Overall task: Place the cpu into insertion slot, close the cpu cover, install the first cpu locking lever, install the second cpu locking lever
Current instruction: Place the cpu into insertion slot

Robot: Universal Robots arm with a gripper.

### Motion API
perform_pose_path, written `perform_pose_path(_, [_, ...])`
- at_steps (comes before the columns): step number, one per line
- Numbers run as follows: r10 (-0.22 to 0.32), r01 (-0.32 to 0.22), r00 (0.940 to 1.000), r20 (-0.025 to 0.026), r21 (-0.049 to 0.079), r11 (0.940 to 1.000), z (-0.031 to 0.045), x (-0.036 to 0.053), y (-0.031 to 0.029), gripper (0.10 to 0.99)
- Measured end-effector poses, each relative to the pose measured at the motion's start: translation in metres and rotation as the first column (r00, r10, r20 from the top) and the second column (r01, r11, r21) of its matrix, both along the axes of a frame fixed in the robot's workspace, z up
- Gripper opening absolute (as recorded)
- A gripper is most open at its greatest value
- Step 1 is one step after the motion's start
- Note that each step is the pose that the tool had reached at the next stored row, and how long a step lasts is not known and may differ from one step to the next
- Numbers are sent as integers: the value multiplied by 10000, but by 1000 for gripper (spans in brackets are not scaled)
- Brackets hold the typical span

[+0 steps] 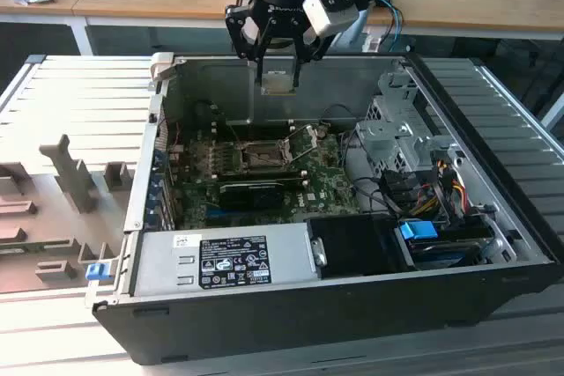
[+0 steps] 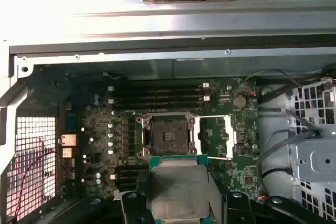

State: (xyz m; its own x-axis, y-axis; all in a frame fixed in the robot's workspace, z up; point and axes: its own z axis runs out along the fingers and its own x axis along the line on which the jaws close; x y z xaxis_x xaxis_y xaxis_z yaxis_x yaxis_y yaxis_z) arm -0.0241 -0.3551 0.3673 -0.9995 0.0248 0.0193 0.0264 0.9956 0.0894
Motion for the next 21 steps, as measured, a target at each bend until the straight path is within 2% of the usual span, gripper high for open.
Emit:
perform_pose_path(7, [-815,815,9967,0,-1,9967,0,0,0,529])
perform_pose_path(12, [-1175,1175,9931,0,-1,9931,-1,0,0,529])
perform_pose_path(14, [-1575,1575,9875,0,-1,9875,-2,0,0,529])
perform_pose_path(20, [-1945,1945,9809,3,-12,9809,-2,-1,-1,529])
perform_pose_path(21, [-2078,2078,9782,5,-24,9782,-2,0,-1,529])
